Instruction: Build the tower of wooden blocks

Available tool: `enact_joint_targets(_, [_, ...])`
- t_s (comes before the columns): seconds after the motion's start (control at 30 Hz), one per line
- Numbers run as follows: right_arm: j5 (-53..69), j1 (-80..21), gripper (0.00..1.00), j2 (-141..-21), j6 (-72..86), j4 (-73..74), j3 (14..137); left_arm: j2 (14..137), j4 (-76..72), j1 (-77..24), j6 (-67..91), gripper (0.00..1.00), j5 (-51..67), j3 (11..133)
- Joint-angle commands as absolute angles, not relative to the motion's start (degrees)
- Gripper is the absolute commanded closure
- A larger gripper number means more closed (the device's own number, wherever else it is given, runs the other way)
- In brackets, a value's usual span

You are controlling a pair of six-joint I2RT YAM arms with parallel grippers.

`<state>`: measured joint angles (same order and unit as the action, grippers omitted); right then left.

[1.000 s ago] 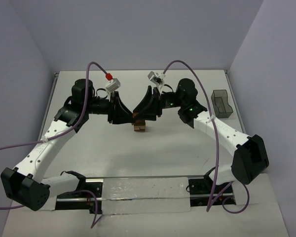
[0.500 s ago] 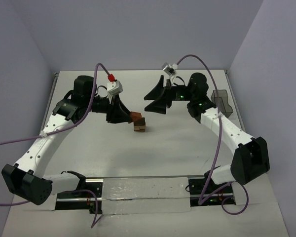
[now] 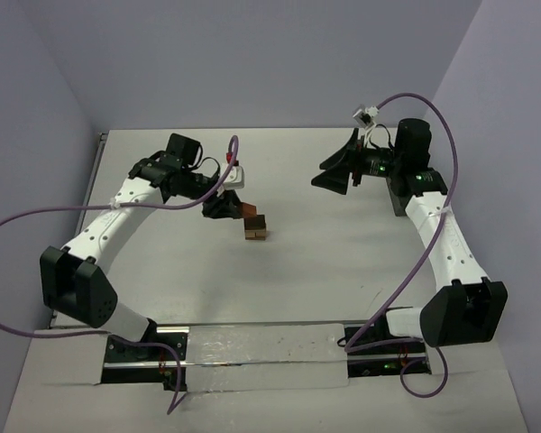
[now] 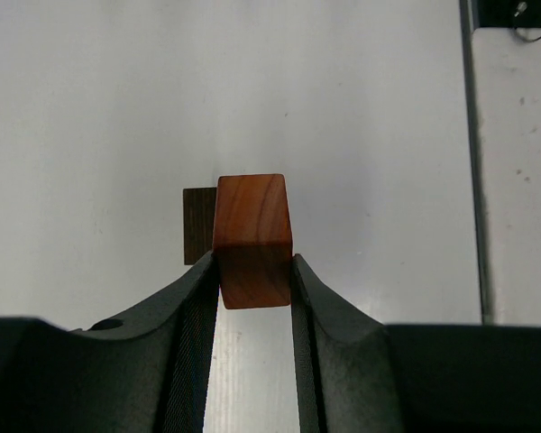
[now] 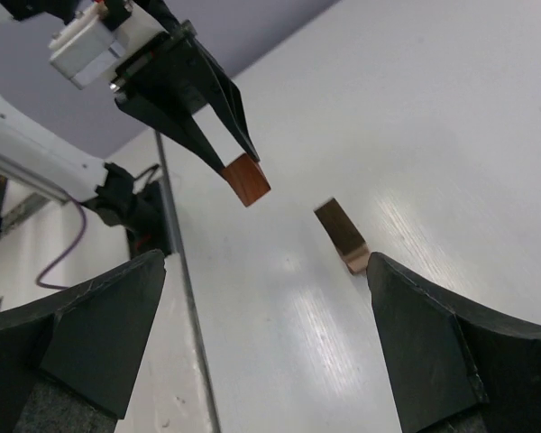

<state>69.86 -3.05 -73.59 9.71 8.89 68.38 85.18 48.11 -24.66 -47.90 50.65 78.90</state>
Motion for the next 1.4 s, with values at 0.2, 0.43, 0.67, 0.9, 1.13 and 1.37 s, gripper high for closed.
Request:
enact_joint_targets(0.2, [66.9, -1.7, 0.00, -75.9, -13.8, 39.9, 73.6, 91.7, 48.8, -25.4, -62.7, 0.95, 52.0, 81.3])
enact_joint_targets(0.43, [67.4, -1.7, 0.00, -77.7, -16.4, 43.9, 76.0, 96.1, 49.2, -26.0, -64.8, 0.95, 52.5, 83.2])
enact_joint_targets(0.67, [67.5, -1.7, 0.00, -77.8, -16.7, 44.1, 76.0, 100.9, 49.2, -26.1, -64.8, 0.92, 53.4, 85.2])
enact_joint_targets(0.9, [67.5, -1.7, 0.00, -79.3, -16.7, 44.1, 76.5, 103.4, 46.4, -26.0, -60.8, 0.91, 53.1, 86.2])
enact_joint_targets(1.13, [68.3, -1.7, 0.00, -79.8, -16.9, 44.3, 76.8, 105.3, 43.6, -26.1, -57.3, 0.88, 52.6, 86.6])
enact_joint_targets(1.37, [68.4, -1.7, 0.00, -79.8, -17.1, 44.2, 76.6, 106.4, 43.0, -26.0, -55.7, 0.89, 51.6, 87.8])
